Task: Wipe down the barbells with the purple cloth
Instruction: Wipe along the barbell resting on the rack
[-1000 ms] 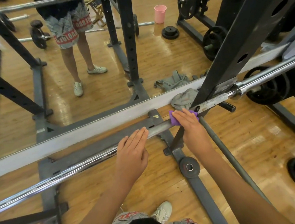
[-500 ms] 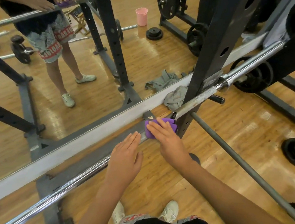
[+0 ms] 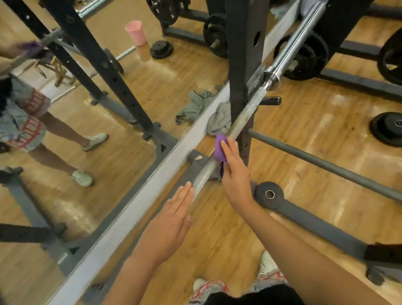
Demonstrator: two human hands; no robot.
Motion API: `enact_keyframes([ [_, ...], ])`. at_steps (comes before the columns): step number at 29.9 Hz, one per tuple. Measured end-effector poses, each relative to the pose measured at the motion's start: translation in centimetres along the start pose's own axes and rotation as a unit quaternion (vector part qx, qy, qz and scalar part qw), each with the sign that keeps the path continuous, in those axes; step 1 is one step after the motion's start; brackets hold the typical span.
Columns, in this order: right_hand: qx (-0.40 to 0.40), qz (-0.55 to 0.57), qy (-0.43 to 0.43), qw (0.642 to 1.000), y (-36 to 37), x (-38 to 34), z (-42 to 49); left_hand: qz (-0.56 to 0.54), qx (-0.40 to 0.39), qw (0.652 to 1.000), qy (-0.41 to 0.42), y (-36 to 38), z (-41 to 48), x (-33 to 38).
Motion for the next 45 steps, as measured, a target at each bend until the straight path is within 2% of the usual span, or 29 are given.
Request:
enact_keyframes([
  [4,0.021,0.075,0.035,0.996,1.7,-1.6,-3.4,-0.016,0.014,1.0,0.007,-0.3,-0.1,0.3],
  [9,0.025,0.089,0.027,0.995,2.2,-1.7,-4.1,-0.015,0.032,0.999,0.001,-0.6,-0.2,0.6],
  [18,0.11,0.095,0.057,0.988,2.4,-1.2,-1.8,-0.009,0.054,0.998,0.012,-0.9,-0.7,0.9],
  [28,0.058,0.099,0.042,0.993,3.1,-2.0,-5.5,0.004,0.057,0.998,0.024,-0.7,-0.5,0.8],
  [33,0.113,0.106,0.073,0.985,2.0,-1.0,-2.1,0.005,0.052,0.998,0.019,-0.6,-0.5,0.8],
  [38,0.122,0.103,0.09,0.983,1.9,-1.1,-1.2,0.005,0.052,0.999,0.013,-0.4,-0.5,0.6],
  [45,0.062,0.127,0.091,0.986,3.7,-3.1,-6.7,0.008,0.057,0.998,0.014,-0.5,-0.5,0.6],
])
Point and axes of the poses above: each hand's wrist, its own z-axis towards the middle knuckle, its own y-axis out of the palm, x = y × z, the point moved 3 cm from there along z, towards the middle knuckle, and after that the axes turned 2 degrees about y, right-handed, at the moved point
